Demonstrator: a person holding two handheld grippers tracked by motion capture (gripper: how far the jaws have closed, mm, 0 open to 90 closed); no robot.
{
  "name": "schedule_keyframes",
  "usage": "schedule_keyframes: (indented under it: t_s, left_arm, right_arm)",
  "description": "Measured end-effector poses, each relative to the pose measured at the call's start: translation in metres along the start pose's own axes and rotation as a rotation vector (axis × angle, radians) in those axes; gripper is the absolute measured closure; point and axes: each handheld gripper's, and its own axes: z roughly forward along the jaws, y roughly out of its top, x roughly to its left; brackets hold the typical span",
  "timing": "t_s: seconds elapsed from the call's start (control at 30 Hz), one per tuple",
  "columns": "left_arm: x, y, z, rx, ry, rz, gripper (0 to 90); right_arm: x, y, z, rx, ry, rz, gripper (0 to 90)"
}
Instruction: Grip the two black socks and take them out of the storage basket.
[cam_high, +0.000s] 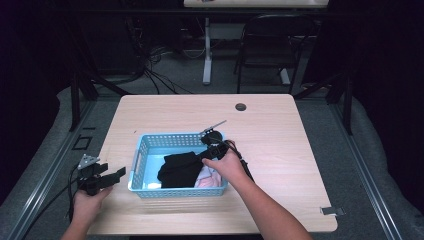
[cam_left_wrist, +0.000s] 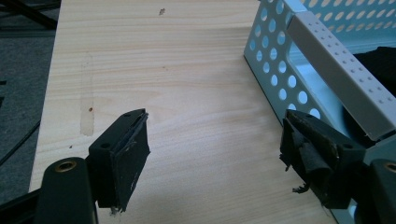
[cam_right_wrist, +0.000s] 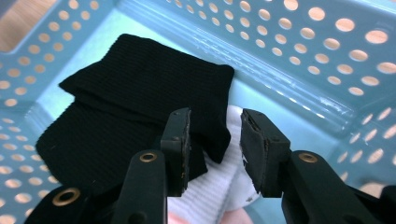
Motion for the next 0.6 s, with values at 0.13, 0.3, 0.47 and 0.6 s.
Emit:
schedule_keyframes:
  t_s: [0.13, 0.3, 0.47, 0.6]
  left_arm:
    - [0.0, 0.0, 0.0, 0.0, -0.001, 0.001, 23.5]
    - [0.0, 0.0, 0.0, -0.003, 0.0, 0.001, 23.6]
    - [0.001, 0.0, -0.001, 0.003, 0.0, 0.0, 23.6]
    - [0.001, 0.0, 0.0, -0.002, 0.0, 0.002, 23.5]
  right_arm:
    - [0.0, 0.003, 0.006, 0.017, -0.01, -0.001, 63.0]
    - [0.001, 0.004, 0.013, 0.05, -0.015, -0.01, 65.4]
    - [0.002, 0.003, 0.016, 0.075, -0.015, -0.018, 74.0]
    - [0.002, 0.003, 0.017, 0.077, -0.029, -0.028, 84.1]
